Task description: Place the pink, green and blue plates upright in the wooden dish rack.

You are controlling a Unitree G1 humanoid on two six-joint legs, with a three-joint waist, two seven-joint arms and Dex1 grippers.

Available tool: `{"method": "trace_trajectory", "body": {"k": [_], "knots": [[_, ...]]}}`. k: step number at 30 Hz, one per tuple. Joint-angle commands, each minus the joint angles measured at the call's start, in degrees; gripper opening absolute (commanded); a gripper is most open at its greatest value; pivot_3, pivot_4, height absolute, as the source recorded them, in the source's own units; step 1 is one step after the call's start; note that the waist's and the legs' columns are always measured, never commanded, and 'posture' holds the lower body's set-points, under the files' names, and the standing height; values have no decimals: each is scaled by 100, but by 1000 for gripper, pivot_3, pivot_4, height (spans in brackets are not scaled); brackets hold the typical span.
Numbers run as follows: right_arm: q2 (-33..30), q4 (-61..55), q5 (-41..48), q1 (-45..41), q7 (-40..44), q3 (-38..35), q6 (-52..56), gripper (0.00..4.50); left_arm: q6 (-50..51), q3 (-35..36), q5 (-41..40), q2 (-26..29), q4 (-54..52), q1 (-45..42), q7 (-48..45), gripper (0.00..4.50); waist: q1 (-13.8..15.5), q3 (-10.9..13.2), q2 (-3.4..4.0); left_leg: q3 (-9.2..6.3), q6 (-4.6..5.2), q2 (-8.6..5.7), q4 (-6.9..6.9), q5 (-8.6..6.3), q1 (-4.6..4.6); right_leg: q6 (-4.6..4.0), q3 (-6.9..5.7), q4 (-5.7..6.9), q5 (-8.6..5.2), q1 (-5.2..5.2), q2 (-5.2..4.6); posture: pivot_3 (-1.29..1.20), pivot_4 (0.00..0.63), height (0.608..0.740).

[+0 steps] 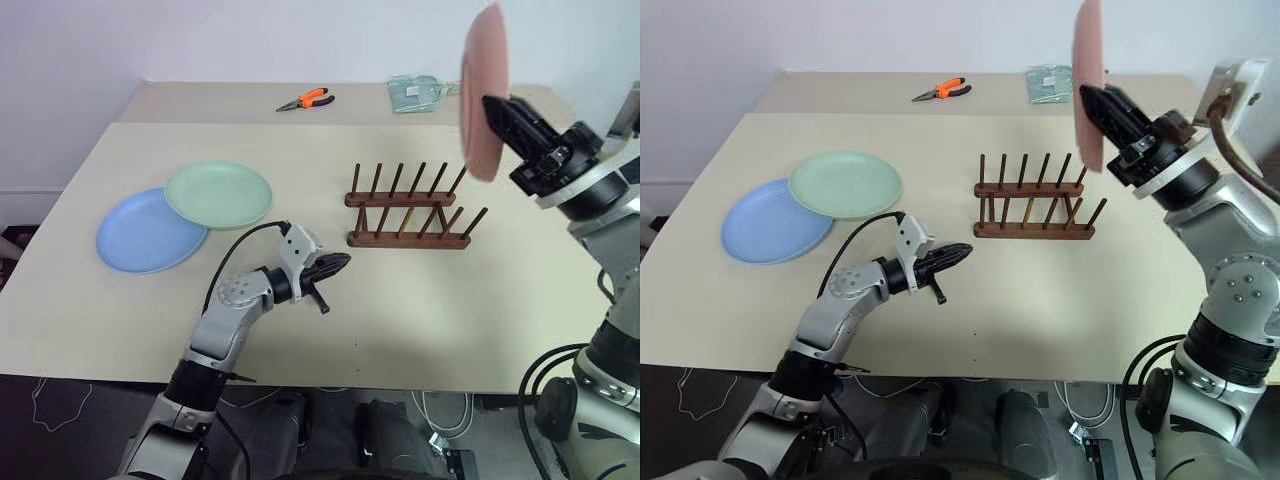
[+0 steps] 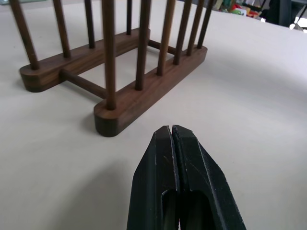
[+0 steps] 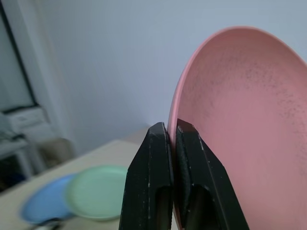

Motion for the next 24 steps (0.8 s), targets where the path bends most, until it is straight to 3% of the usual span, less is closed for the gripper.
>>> {"method": "trace_trajectory", "body": {"k": [1, 13, 24], "knots": [[-57, -11, 294, 22, -133, -38, -24, 58, -109, -6, -50, -22, -279, 23, 6, 0, -5, 0, 0, 1, 0, 0, 0, 0, 0, 2, 0, -4, 1, -1, 0, 0, 150, 726], [-181, 776, 284, 287, 153, 121, -81, 58, -22, -26, -49, 5, -496, 199, 61, 0, -34, -1, 5, 3, 1, 3, -8, 0, 0, 5, 1, 0, 3, -2, 2, 0, 150, 726], [-276, 1881, 926, 209, 68, -318, 127, 58, -52, -80, -14, -41, -352, 75, 18, 0, -32, -1, 5, 3, 1, 3, -8, 0, 0, 5, 1, -3, 3, 1, 2, 0, 150, 726]]}}
